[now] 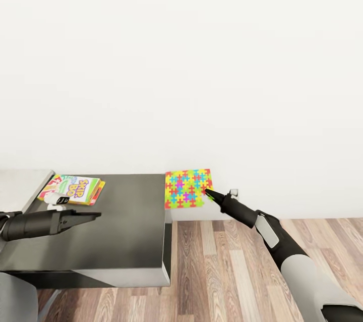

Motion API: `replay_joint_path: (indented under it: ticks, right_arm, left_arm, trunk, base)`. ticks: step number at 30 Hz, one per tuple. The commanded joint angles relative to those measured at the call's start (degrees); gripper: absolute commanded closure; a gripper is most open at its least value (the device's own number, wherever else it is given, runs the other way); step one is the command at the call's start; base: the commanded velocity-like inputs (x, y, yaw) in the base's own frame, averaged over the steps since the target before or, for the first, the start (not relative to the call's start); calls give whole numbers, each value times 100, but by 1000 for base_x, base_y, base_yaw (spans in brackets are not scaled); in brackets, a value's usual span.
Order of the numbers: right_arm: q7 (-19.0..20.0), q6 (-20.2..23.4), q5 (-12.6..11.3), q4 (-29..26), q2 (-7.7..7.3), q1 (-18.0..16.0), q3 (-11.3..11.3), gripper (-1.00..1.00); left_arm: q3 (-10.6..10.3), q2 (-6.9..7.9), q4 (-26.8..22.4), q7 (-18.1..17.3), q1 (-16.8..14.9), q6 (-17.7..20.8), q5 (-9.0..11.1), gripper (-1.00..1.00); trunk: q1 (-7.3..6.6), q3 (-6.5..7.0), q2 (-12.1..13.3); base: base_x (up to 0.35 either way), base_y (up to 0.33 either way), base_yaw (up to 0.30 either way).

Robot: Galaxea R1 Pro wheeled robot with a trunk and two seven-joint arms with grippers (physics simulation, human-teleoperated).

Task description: Put all the toys in the child's room - the three board games (two on the bed and one on the table), the two jigsaw puzzles on the table, and the tennis ball on the table - inside the toy box on the table in the child's room.

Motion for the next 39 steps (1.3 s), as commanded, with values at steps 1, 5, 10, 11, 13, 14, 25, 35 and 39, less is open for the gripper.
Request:
replay_joint_path:
  ticks: [1,5,10,11,13,14,25,35,39]
  right_arm:
    - [9,-31,-30,2,-2,-3,2,100]
    - [7,-158,-36,4,-5,17,0,100]
    - [10,-193,-37,2,-10,57,-6,100]
    - [19,-194,-37,2,-13,63,-6,100]
    - [56,-197,-33,2,-15,69,-8,100]
    - [83,-199,-31,2,-16,71,-8,100]
    - [121,-223,-29,-11,7,76,1,100]
    - [159,-219,-31,-9,-6,76,-7,100]
    - [238,-223,-29,-8,-8,76,-7,100]
  left_arm:
    - [-11,0,-1,-22,-3,61,-5,-100]
    - [-14,3,-1,-22,-3,61,-6,-100]
    - [-20,0,-1,-22,-3,61,-7,-100]
    - [-23,-1,-1,-22,-3,59,-10,-100]
    - [-27,-2,1,-22,-3,54,-16,-100]
    - [-27,-3,3,-22,-3,50,-19,-100]
    - [-6,4,8,-22,-3,44,-8,-100]
    - [-29,-3,8,-22,-3,50,-15,-100]
    - [-28,-4,8,-22,-4,47,-16,-100]
  trunk:
    - [-21,21,36]
    - [-108,130,196]
    - [-218,267,397]
    - [-240,295,437]
    - [-284,350,517]
    - [-306,377,557]
    - [-548,679,998]
    - [-679,882,1239]
    - [-679,920,1239]
  base:
    - [0,0,0]
    - [0,0,0]
    - [0,0,0]
    - [0,0,0]
    - [0,0,0]
    - [0,0,0]
    - [0,0,0]
    - [0,0,0]
    - [0,0,0]
